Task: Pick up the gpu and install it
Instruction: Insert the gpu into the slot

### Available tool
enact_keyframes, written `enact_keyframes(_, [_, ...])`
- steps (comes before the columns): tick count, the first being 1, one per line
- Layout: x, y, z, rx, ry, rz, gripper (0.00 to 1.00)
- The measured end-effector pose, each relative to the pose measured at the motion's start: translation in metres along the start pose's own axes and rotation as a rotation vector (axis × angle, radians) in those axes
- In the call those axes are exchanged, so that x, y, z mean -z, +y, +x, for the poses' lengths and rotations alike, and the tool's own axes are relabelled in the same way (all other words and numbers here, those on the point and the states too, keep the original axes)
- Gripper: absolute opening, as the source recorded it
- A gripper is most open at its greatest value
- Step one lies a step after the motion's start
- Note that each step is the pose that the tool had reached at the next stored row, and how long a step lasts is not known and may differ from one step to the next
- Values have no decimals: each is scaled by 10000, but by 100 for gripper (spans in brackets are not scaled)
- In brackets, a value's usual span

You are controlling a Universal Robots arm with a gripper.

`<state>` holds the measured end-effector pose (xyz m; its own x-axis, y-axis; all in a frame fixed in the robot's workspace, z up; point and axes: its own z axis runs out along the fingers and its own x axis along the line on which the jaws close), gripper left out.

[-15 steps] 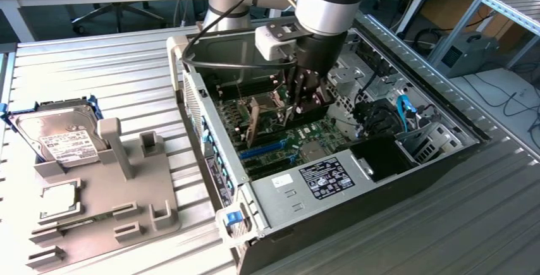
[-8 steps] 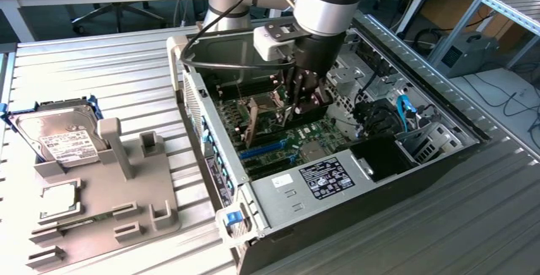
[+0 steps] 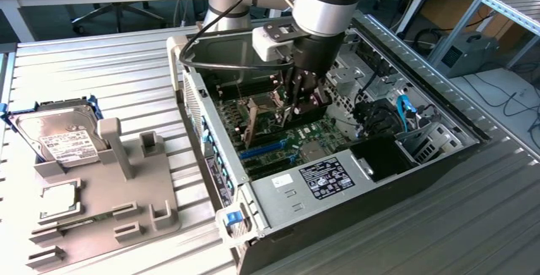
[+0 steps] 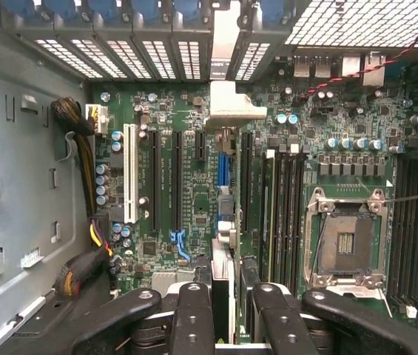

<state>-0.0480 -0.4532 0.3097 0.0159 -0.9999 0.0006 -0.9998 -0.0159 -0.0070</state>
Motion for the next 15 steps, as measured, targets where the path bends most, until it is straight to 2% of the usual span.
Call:
enact_keyframes(6, [-16, 35, 1, 0, -1, 1, 26])
enact_keyframes(7, [-31, 101, 0, -319, 2, -1, 26])
enact_keyframes(10, [-76, 189, 16, -418, 4, -1, 26])
enact_keyframes(11, [-116, 223, 27, -418, 1, 0, 26])
enact_keyframes(13, [-240, 376, 25, -418, 7, 0, 26])
enact_keyframes(15, [-302, 423, 26, -418, 7, 0, 26])
